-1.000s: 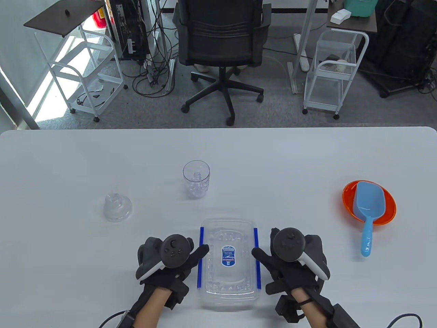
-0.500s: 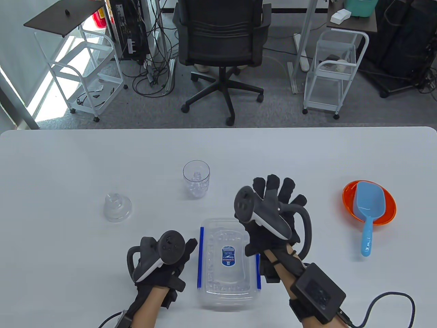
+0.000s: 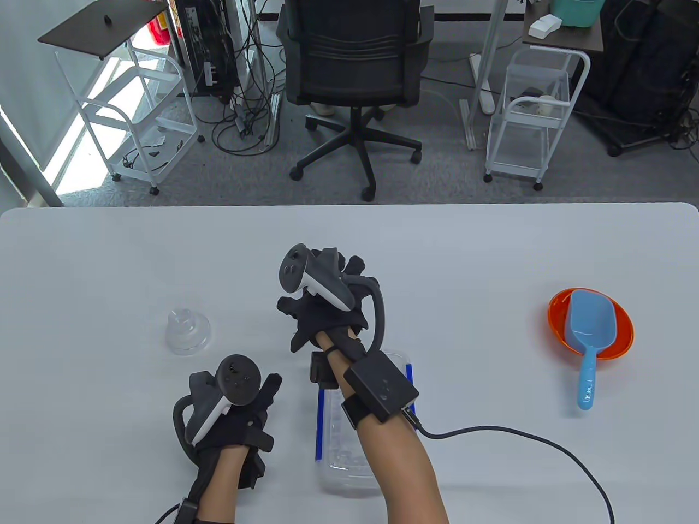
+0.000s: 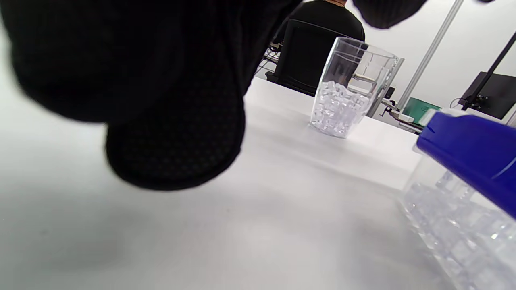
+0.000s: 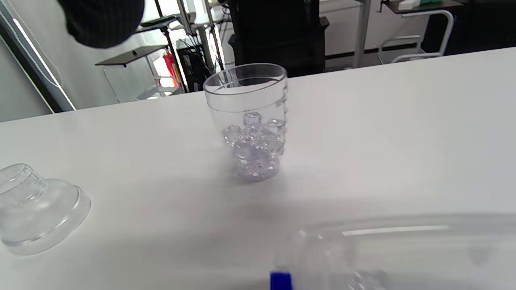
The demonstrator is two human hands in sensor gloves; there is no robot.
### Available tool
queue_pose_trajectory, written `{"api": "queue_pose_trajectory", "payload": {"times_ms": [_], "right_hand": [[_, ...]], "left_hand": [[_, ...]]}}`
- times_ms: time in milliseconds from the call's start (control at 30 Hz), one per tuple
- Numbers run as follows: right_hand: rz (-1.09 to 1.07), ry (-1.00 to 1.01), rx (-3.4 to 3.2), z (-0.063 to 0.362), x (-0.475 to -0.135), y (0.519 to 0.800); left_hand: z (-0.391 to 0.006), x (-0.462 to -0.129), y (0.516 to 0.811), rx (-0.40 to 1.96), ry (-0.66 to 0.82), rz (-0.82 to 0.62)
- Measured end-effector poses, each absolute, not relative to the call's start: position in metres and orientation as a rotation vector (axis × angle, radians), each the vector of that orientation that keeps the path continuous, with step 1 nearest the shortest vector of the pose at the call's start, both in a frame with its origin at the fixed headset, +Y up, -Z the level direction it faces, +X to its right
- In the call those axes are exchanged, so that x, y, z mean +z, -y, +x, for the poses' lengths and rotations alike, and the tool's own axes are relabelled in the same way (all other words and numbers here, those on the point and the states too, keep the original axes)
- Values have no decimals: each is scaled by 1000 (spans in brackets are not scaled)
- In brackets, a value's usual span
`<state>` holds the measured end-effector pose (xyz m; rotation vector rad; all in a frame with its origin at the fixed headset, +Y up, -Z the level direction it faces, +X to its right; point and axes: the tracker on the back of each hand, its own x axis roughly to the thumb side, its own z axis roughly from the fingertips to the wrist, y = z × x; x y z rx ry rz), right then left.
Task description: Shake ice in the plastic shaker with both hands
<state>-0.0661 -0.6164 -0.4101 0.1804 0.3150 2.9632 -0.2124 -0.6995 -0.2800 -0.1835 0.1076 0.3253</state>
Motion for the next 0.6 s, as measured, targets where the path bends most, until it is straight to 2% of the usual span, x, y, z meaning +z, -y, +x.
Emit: {"api": "queue_pose_trajectory", "payload": {"times_ms": [33, 67, 100, 300, 433, 533, 600], "right_hand": [[190, -217, 2990, -68, -414, 621], [96, -111, 3010, -72, -418, 629], [54, -104, 3036, -75, -422, 634], [-97, -396, 3002, -75, -451, 666], [-164, -395, 2947, -65, -461, 681], [-174, -351, 2905, -61, -462, 683], [-167, -394, 2873, -60, -463, 684]], "left_hand": [[-214, -279, 699, 318, -115, -177], [-217, -279, 698, 308, -127, -167], [-219, -279, 698, 301, -136, -159], [-222, -279, 700, 305, -151, -177], [-222, -280, 701, 297, -153, -171], [-221, -280, 702, 296, -146, -180], [-219, -280, 703, 271, -139, -188]]}}
